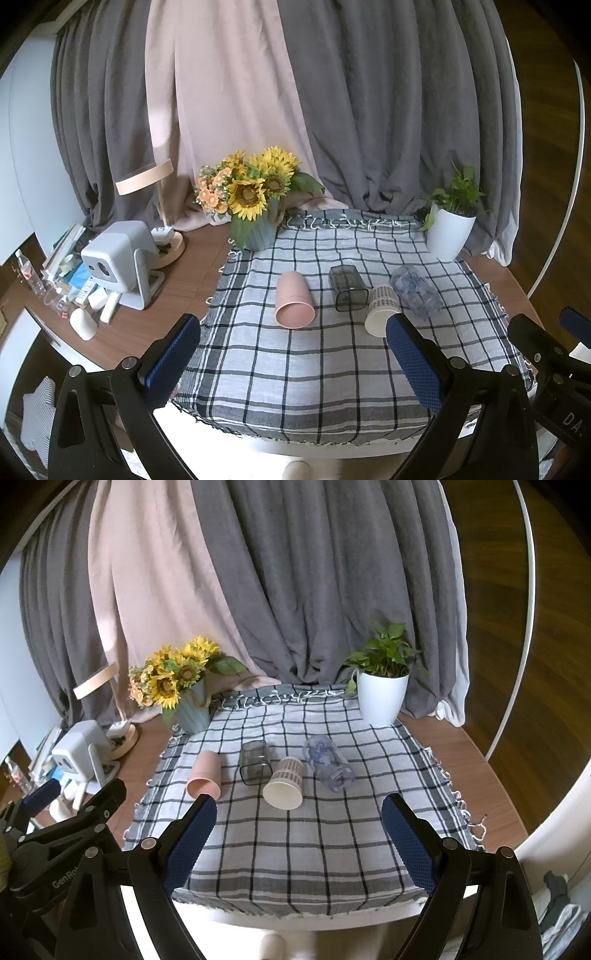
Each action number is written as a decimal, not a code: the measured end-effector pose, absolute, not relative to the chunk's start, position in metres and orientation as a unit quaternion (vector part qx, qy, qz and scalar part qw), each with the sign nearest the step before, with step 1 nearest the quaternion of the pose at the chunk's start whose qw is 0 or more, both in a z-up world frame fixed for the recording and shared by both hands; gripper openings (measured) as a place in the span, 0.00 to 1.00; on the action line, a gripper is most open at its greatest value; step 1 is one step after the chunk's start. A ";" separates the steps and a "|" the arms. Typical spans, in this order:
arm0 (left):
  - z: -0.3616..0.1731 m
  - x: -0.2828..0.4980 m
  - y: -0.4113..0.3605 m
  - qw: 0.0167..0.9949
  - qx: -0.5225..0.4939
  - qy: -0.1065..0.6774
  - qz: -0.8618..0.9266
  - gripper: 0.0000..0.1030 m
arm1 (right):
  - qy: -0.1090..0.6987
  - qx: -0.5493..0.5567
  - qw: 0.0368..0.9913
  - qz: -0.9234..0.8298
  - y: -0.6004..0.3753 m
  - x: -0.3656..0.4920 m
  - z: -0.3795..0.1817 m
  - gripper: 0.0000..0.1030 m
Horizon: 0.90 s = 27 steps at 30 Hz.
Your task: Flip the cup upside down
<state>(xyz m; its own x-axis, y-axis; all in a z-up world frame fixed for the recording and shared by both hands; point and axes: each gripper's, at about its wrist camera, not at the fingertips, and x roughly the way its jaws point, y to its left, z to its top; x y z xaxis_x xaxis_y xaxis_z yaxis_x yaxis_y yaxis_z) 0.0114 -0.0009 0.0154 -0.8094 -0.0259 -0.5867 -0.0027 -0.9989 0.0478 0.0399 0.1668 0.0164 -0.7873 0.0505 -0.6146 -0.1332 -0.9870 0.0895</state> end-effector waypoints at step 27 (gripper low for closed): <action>0.014 0.009 -0.001 0.006 0.307 -0.021 -0.951 1.00 | 0.065 -0.325 0.051 0.942 0.166 0.033 0.015 0.88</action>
